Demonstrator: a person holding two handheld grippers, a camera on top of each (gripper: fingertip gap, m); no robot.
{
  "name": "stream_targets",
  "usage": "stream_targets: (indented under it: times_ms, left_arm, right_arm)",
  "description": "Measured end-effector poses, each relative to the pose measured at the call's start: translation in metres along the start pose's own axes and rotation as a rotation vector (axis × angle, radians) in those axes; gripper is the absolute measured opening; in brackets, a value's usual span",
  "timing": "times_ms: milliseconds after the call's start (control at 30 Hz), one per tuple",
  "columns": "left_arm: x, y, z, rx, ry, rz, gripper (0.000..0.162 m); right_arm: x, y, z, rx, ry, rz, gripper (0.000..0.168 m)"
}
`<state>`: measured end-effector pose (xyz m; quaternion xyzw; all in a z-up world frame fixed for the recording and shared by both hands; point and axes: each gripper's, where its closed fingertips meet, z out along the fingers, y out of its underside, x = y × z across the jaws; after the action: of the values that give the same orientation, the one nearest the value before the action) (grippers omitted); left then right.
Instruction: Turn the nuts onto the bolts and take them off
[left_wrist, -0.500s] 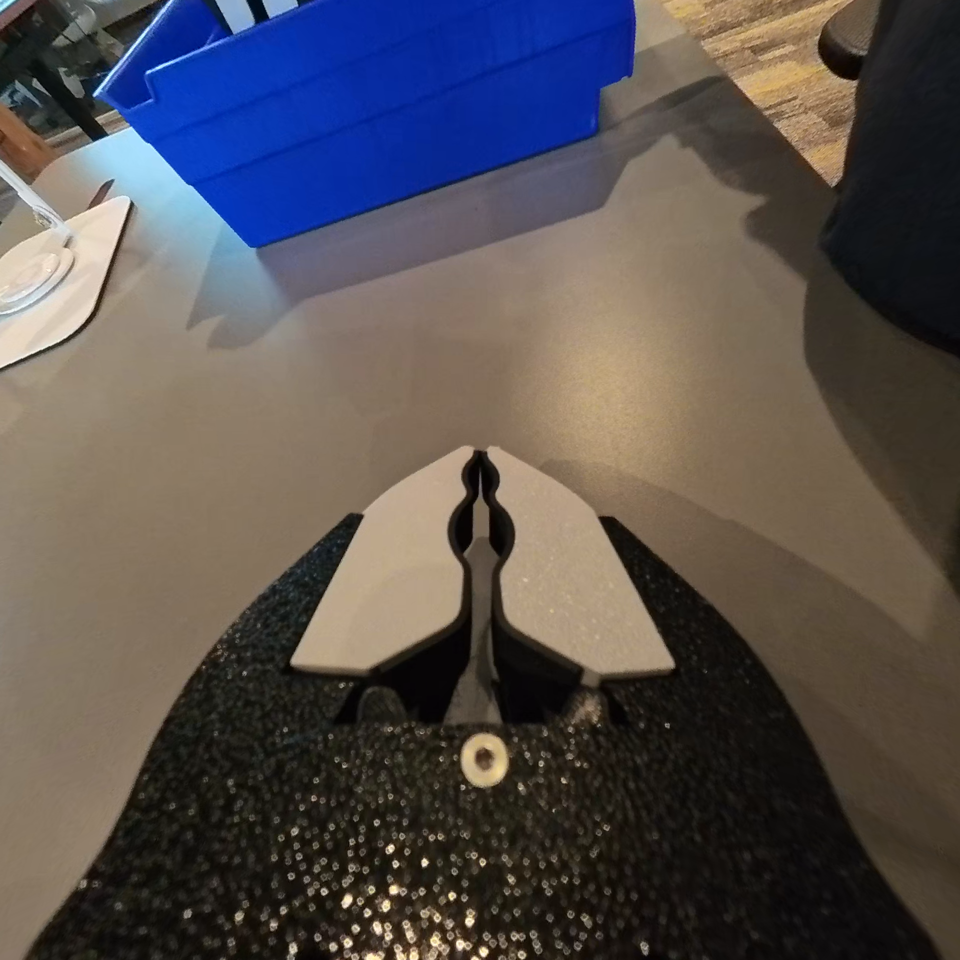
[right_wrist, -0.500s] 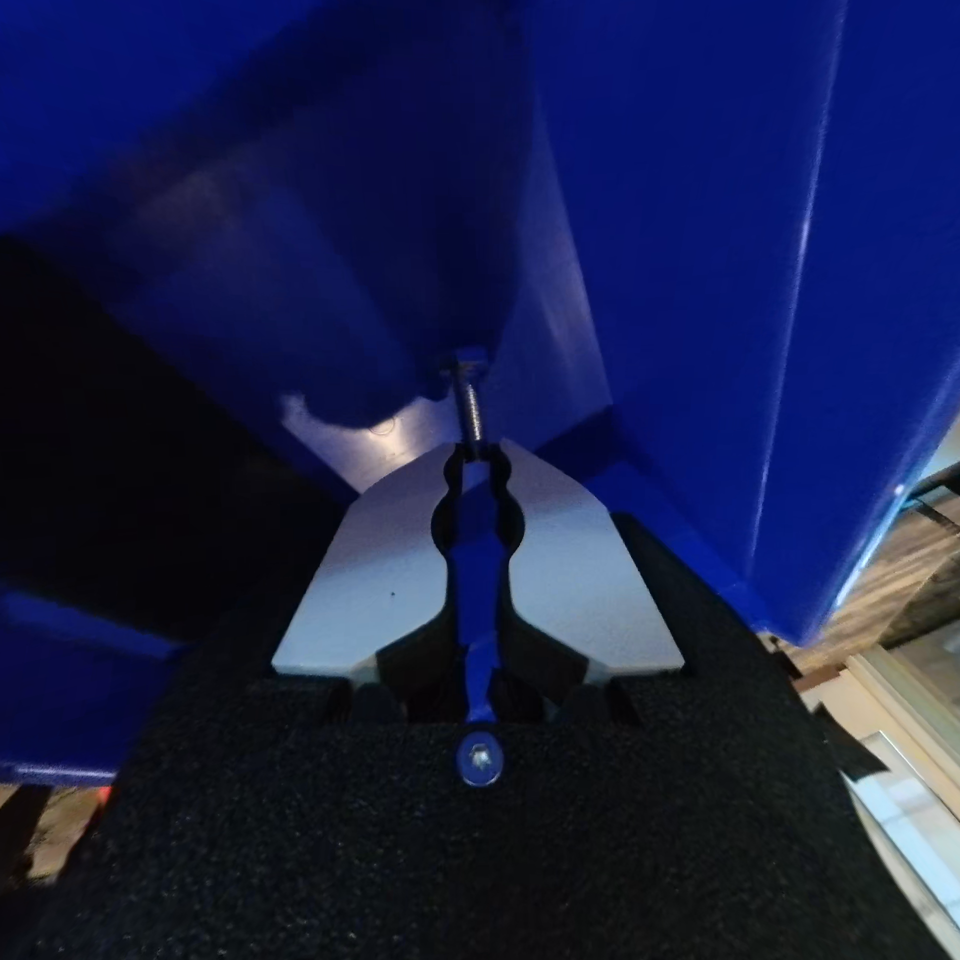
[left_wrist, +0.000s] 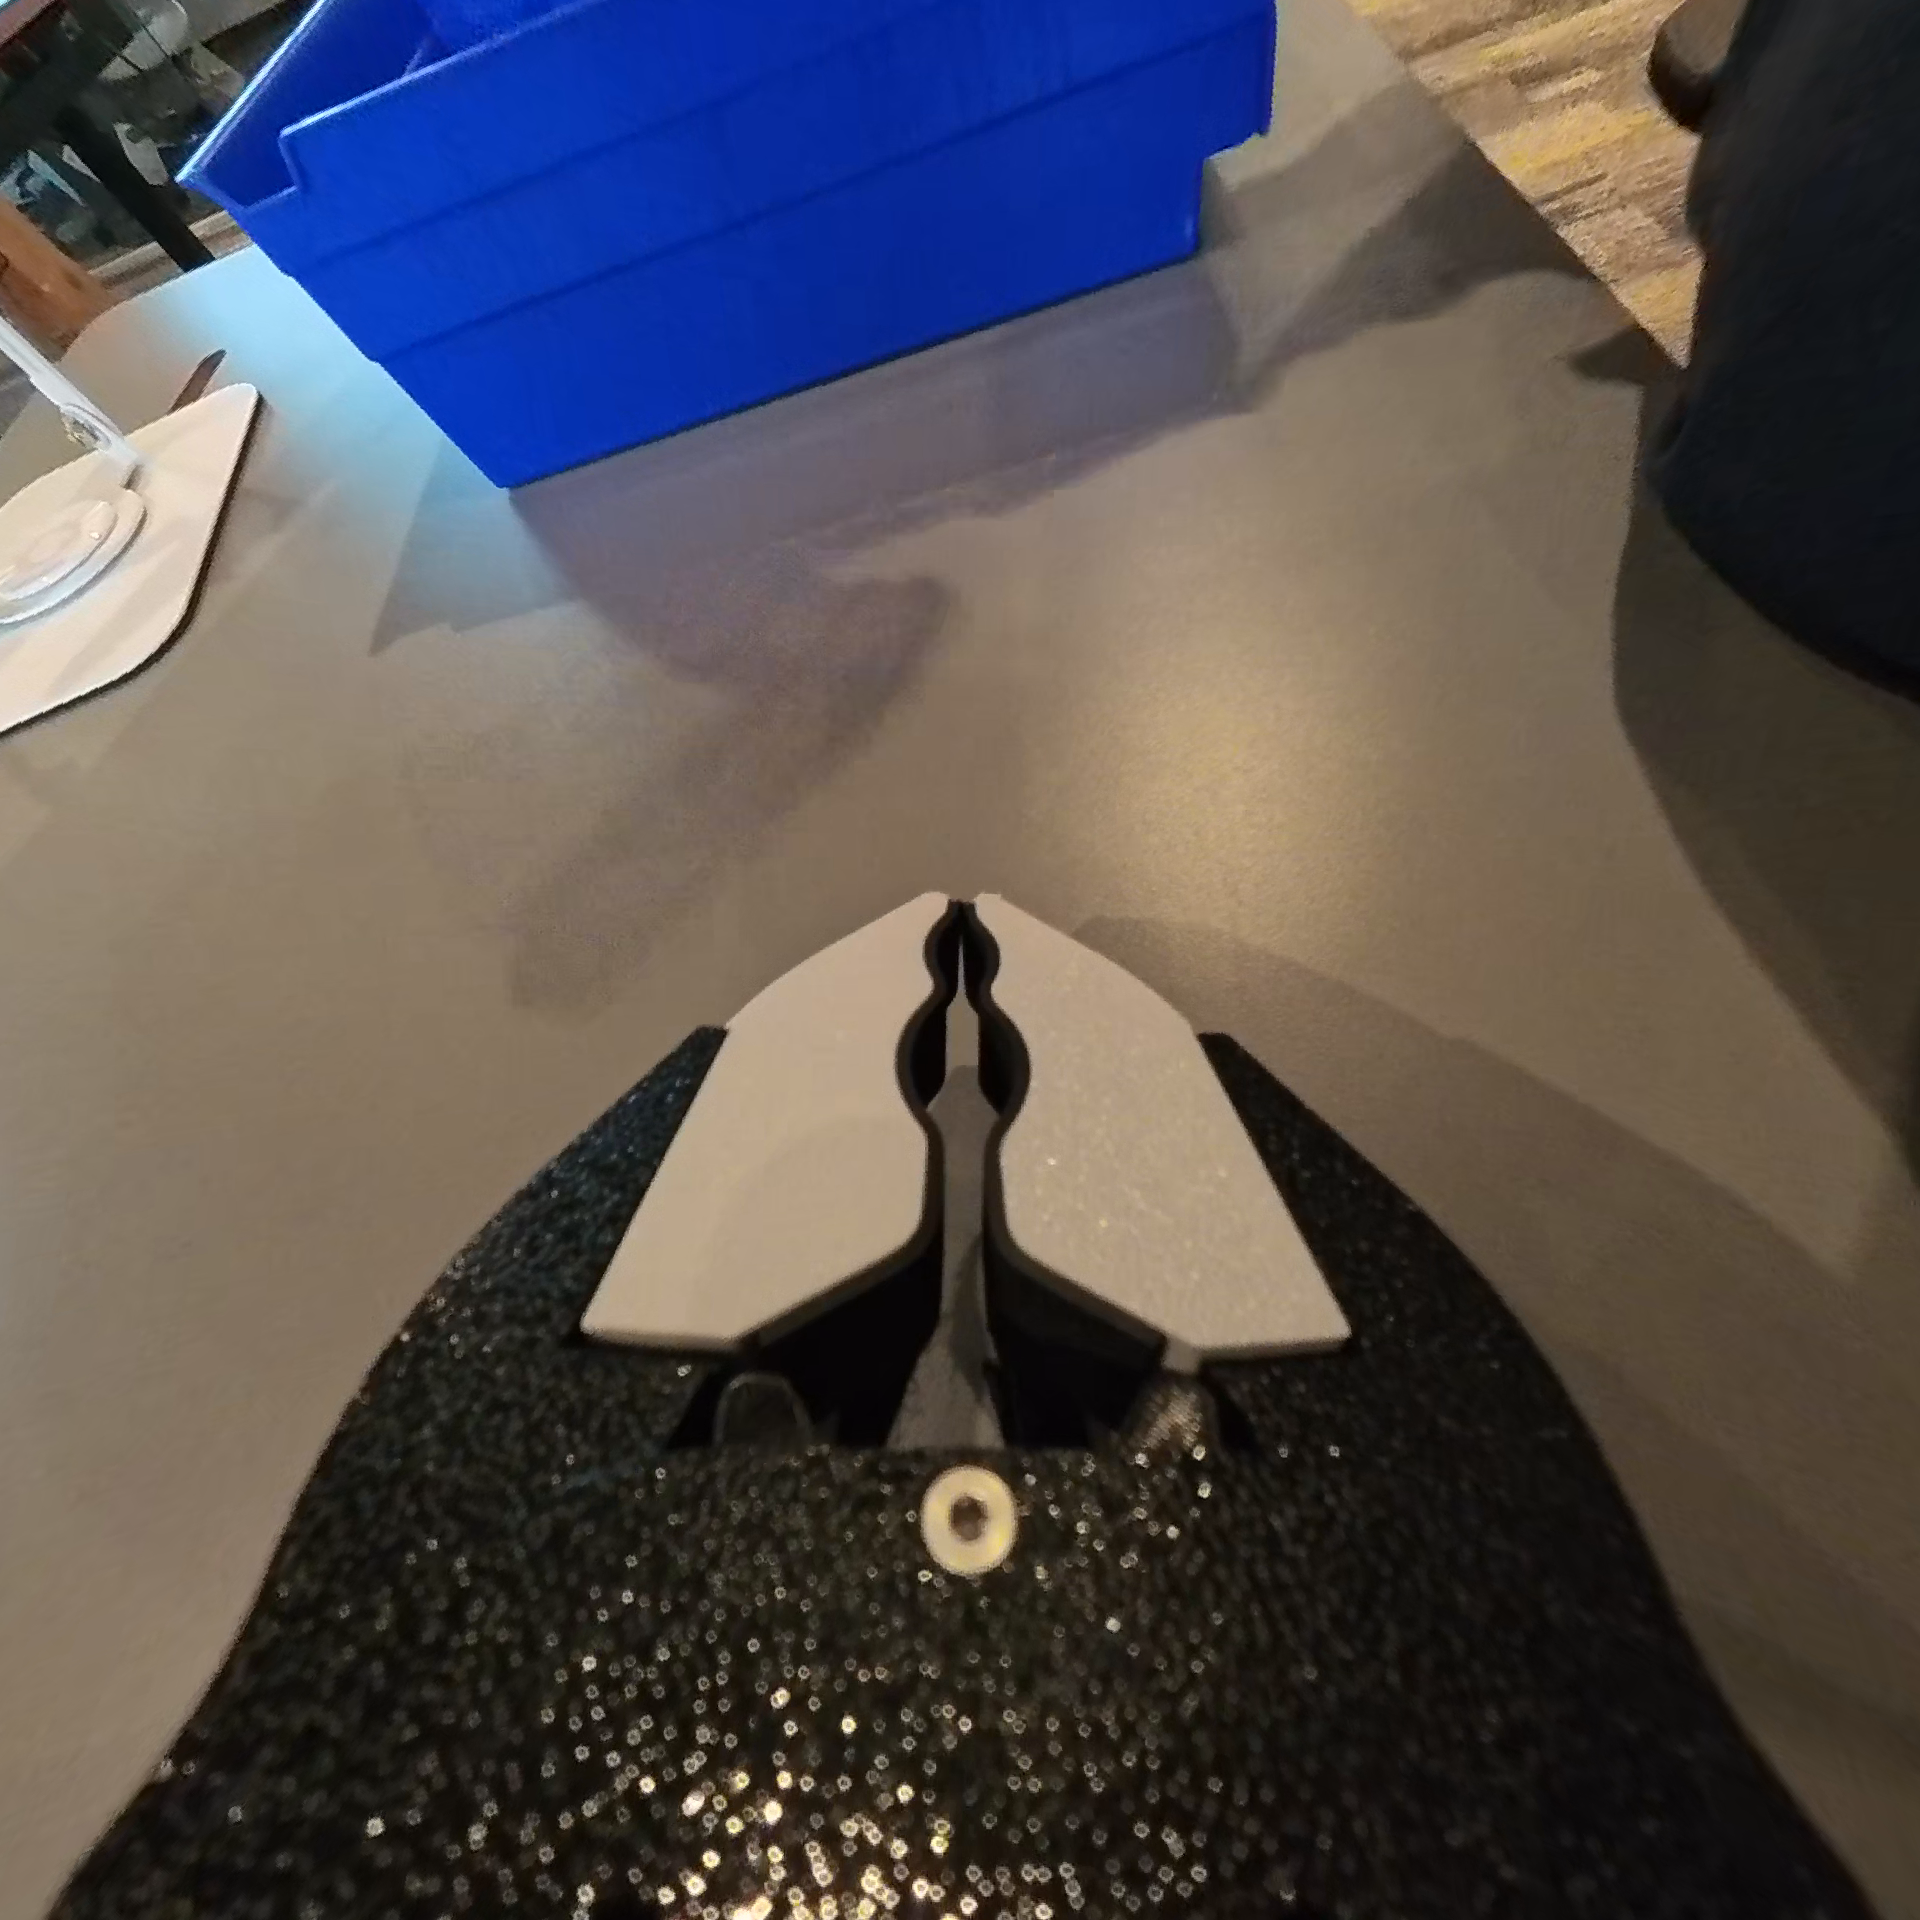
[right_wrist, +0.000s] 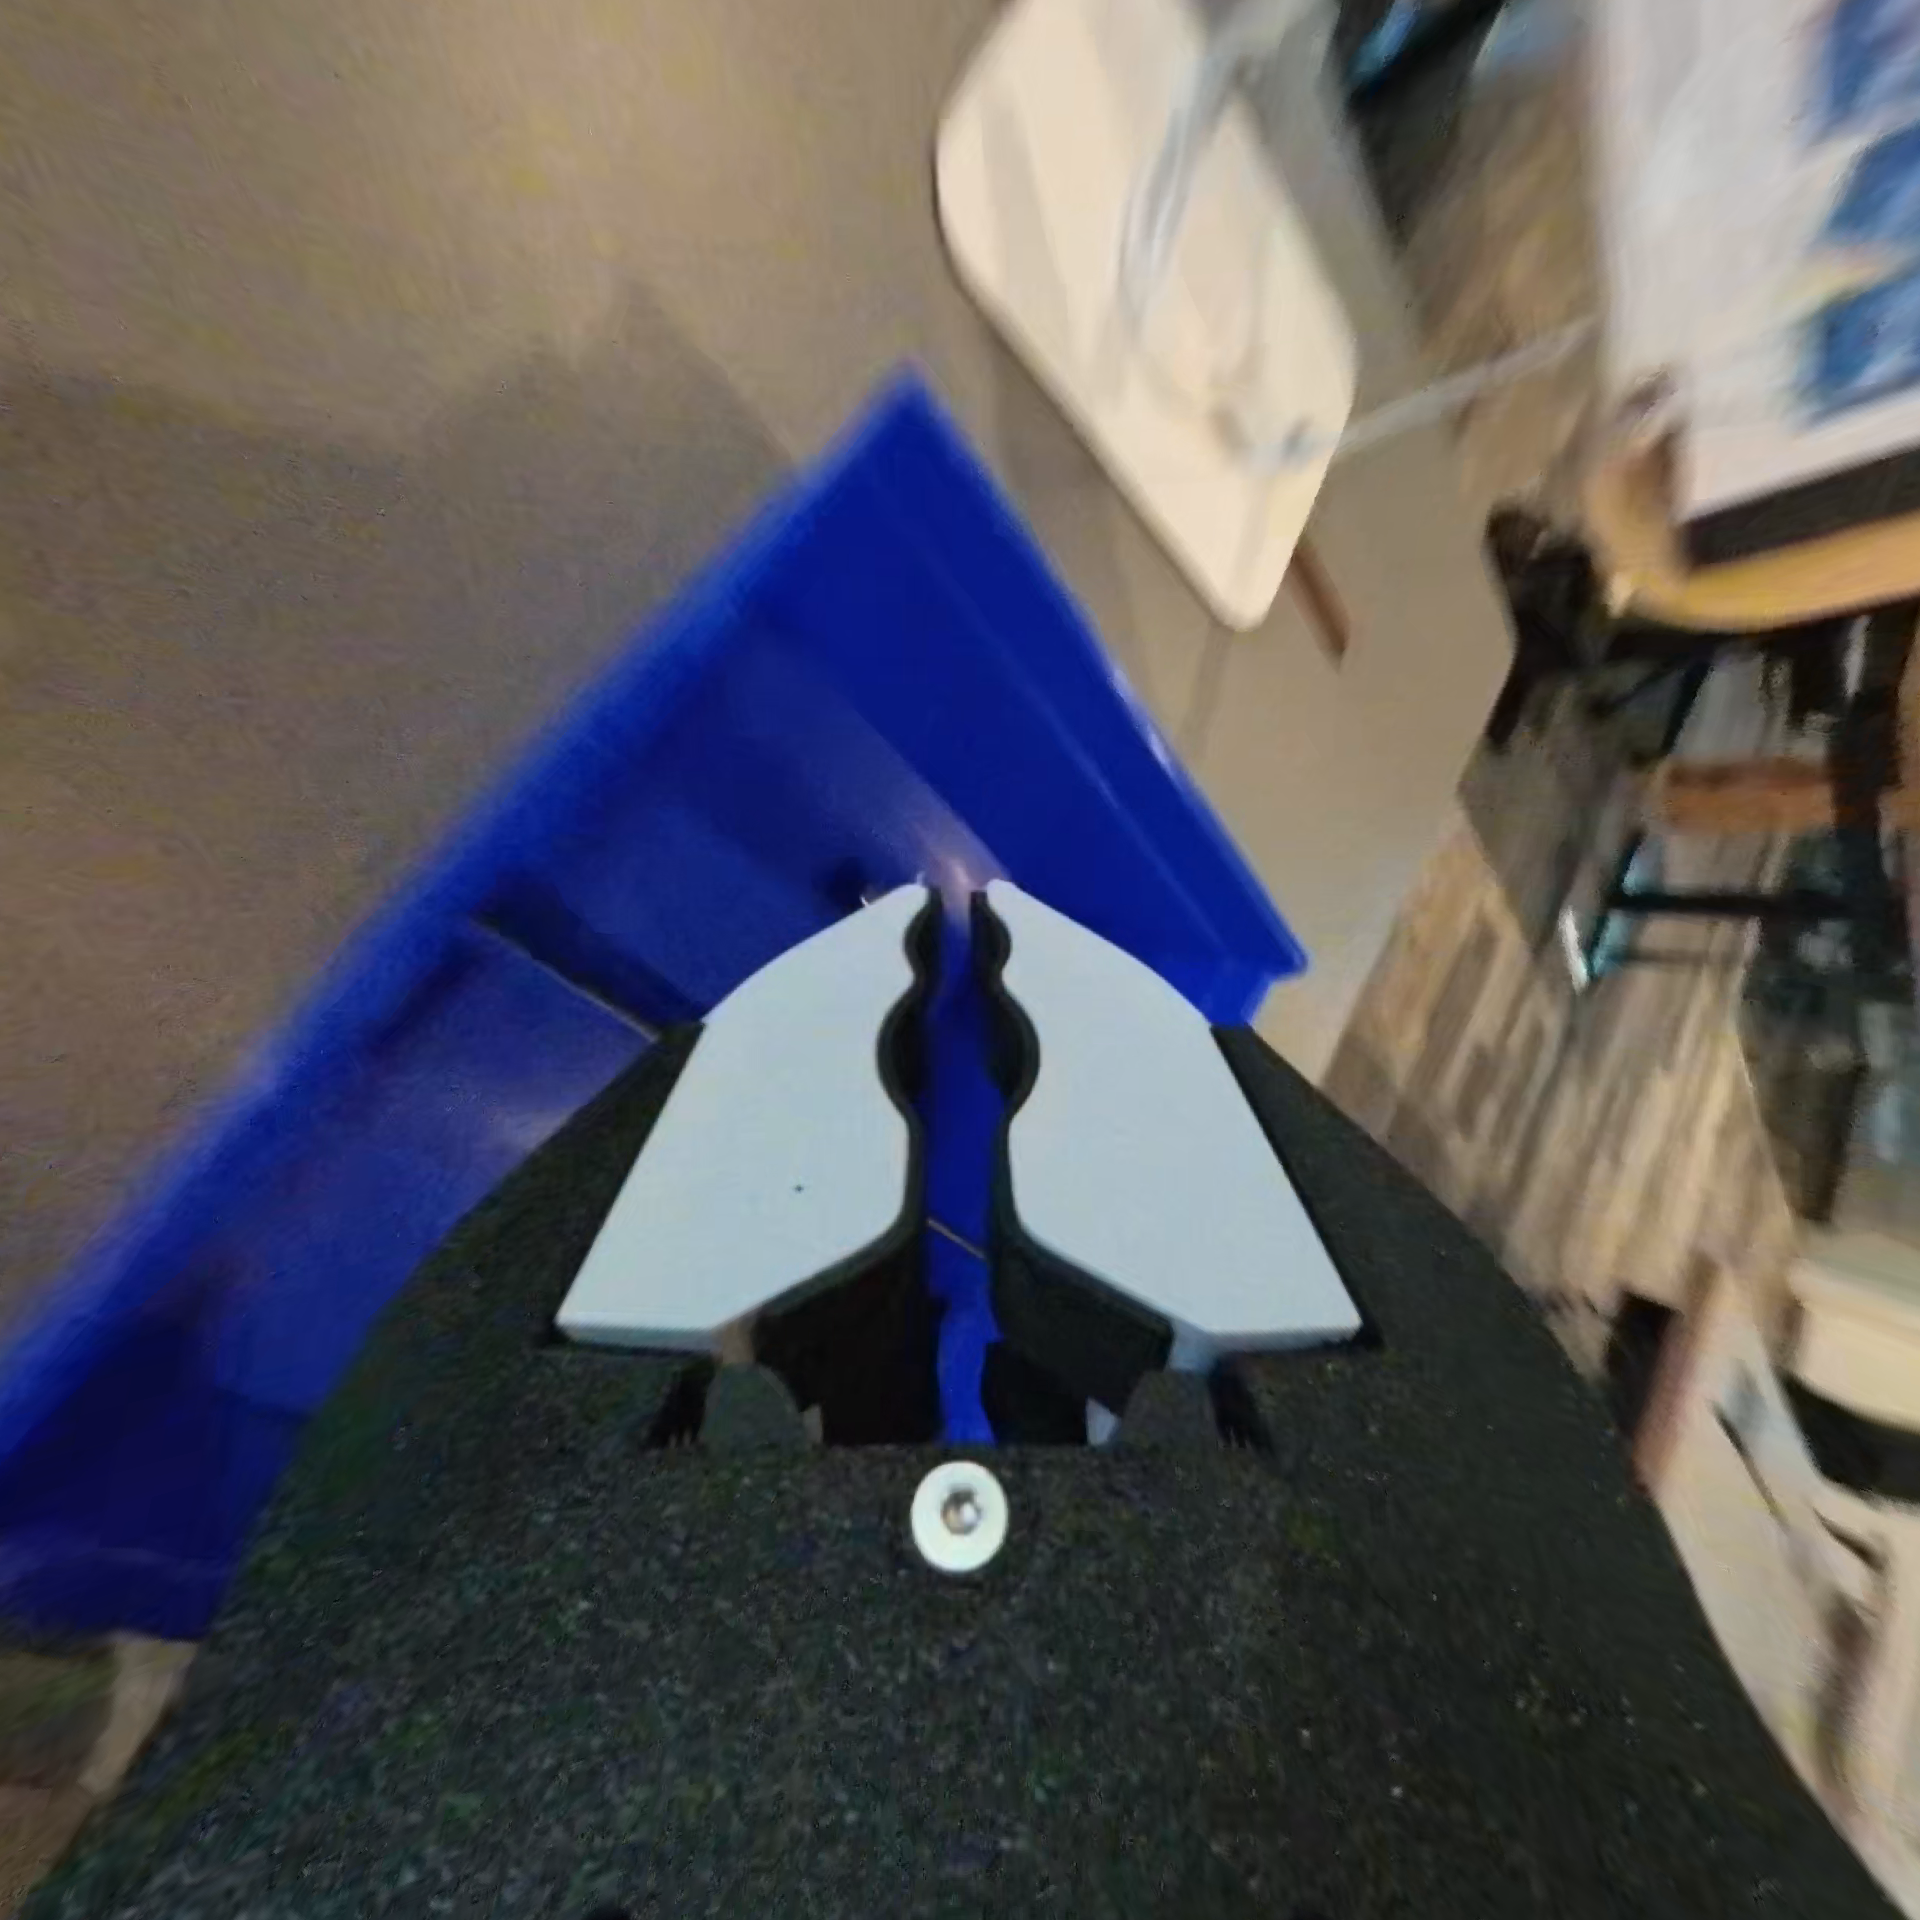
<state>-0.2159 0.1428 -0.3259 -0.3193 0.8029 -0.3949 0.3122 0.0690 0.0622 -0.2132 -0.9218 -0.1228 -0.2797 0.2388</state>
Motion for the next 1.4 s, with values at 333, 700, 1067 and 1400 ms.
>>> stream_targets:
  times_ms: [333,700,1067,1400]
  left_arm:
    - [-0.001,0.0,0.0,-0.003,-0.012,0.008,0.0]
    - [0.005,0.0,0.003,-0.041,0.011,0.011,0.0]
    - [-0.05,-0.089,-0.13,0.132,-0.453,-0.48,0.0]
    - [-0.082,0.14,-0.285,-0.335,-0.855,-1.565,0.043]
  right_arm:
    - [-0.178,-0.137,-0.042,0.694,-0.43,0.187,0.0]
    - [-0.212,-0.148,-0.001,0.83,-0.527,0.298,0.0]
    - [-0.202,-0.151,-0.017,0.898,-0.543,0.337,0.003]
    - [-0.203,-0.154,-0.039,0.965,-0.587,0.326,0.003]
